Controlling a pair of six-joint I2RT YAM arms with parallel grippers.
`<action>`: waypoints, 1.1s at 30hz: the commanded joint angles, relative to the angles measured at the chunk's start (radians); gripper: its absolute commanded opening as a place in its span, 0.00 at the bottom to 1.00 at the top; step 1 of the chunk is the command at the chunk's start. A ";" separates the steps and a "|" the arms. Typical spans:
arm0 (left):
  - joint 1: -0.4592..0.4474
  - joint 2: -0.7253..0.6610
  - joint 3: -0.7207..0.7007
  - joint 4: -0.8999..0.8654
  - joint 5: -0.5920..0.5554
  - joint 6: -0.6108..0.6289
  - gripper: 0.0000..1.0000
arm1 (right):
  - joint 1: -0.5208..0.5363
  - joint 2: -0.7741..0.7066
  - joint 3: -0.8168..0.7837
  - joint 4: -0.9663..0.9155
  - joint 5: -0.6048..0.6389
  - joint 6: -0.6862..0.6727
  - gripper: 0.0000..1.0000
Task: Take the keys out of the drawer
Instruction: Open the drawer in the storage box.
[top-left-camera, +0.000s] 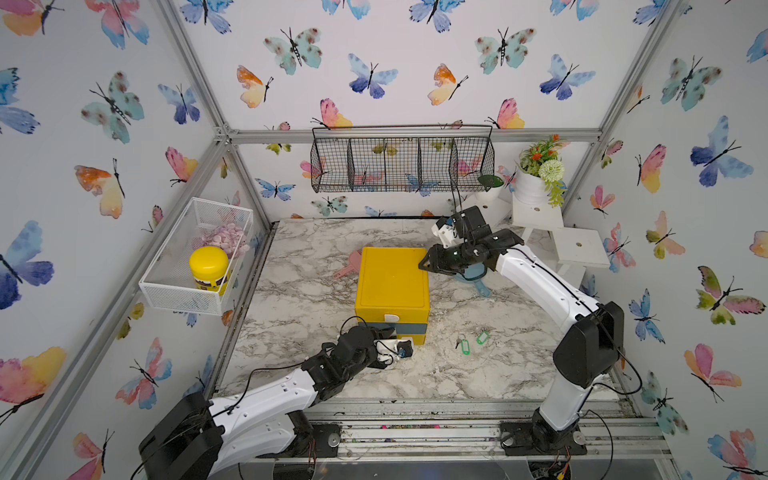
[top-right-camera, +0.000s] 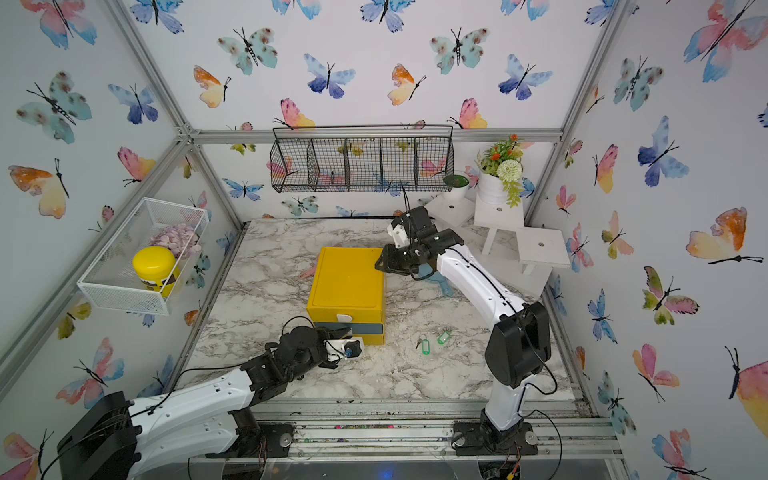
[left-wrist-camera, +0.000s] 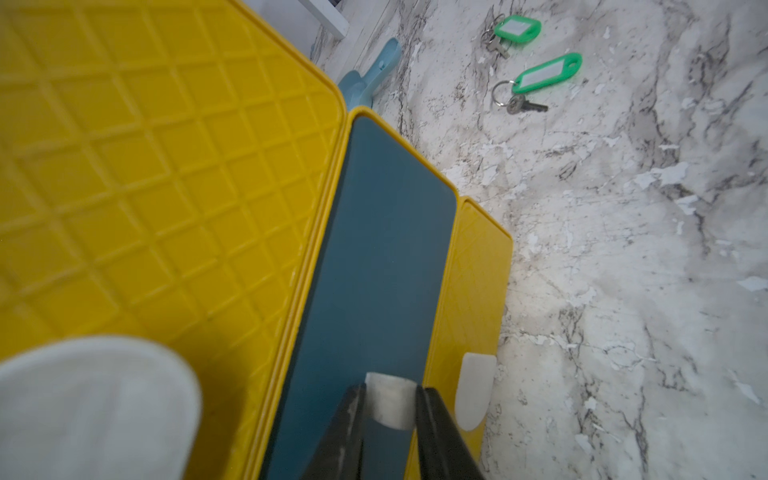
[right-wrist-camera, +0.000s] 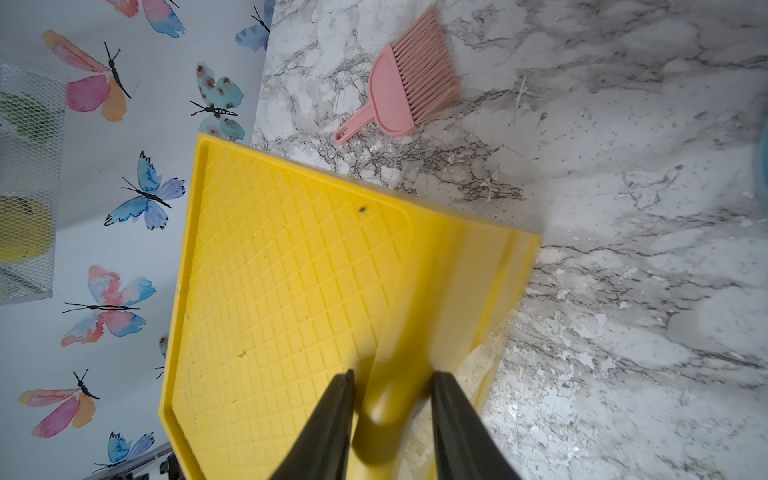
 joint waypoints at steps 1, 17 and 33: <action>0.003 0.006 0.006 0.033 -0.031 0.000 0.24 | 0.017 0.030 0.020 -0.045 -0.019 -0.001 0.36; 0.004 0.005 0.036 0.008 -0.050 -0.063 0.03 | 0.024 0.053 0.069 -0.069 -0.030 -0.022 0.34; -0.092 -0.188 0.035 -0.327 0.050 -0.043 0.00 | 0.026 0.037 0.049 -0.003 -0.013 0.004 0.34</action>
